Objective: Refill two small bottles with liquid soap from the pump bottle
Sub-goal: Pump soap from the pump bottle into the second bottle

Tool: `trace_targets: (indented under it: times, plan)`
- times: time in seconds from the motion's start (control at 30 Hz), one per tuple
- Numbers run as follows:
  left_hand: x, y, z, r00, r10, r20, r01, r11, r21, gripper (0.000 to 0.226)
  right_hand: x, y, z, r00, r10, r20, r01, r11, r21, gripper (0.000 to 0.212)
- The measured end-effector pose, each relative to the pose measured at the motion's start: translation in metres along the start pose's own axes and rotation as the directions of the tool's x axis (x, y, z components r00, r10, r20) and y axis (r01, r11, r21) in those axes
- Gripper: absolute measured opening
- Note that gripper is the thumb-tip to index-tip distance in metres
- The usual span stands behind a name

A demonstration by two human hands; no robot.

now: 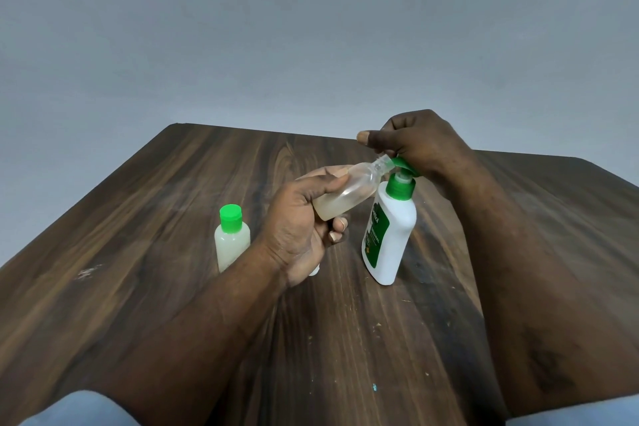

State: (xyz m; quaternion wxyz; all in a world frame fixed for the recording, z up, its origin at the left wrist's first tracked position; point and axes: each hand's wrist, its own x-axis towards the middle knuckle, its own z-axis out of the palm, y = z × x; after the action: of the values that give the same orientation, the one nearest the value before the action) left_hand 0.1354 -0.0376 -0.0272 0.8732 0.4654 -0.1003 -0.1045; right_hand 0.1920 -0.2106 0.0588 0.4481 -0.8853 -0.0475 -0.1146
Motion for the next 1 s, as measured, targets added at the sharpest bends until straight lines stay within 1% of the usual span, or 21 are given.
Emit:
trace_targets:
  times: [0.07,0.23,0.43,0.5,0.63,0.8,1.0]
  plan:
    - [-0.0001,-0.0001,-0.0002,1.0,0.008,0.002,-0.008,1.0,0.013,0.049,0.001,0.0011,0.0012,1.0,0.016,0.009,-0.016,1.0,-0.003,0.038]
    - [-0.0004,0.0003,0.0009,1.0,0.004,-0.007,-0.004,1.0,0.012,0.058,0.0012,0.0056,0.0028,0.999,0.039,0.035,-0.04,0.999,0.015,0.039]
    - [-0.001,0.0014,0.0021,1.0,0.012,0.005,-0.012,1.0,0.008,0.054,-0.0012,0.0017,0.0008,1.0,0.006,-0.003,-0.006,1.0,0.008,0.041]
    - [-0.0009,0.0016,0.0023,1.0,0.014,0.005,-0.014,1.0,0.008,0.055,-0.0013,0.0,0.0,1.0,-0.012,-0.019,0.012,1.0,0.001,0.04]
    - [-0.0006,0.0013,0.0011,1.0,0.019,0.005,-0.019,1.0,0.014,0.052,0.0008,0.0019,0.0008,1.0,0.01,-0.003,-0.01,1.0,-0.001,0.038]
    - [-0.0005,0.0005,0.0002,1.0,0.0,-0.02,0.0,1.0,0.006,0.059,0.0001,0.0049,0.0033,0.999,0.041,0.024,-0.042,0.999,0.017,0.038]
    - [-0.001,0.0006,0.0008,1.0,0.009,-0.006,-0.009,1.0,0.02,0.055,-0.0018,0.0034,0.0012,1.0,0.016,-0.019,-0.015,1.0,0.011,0.042]
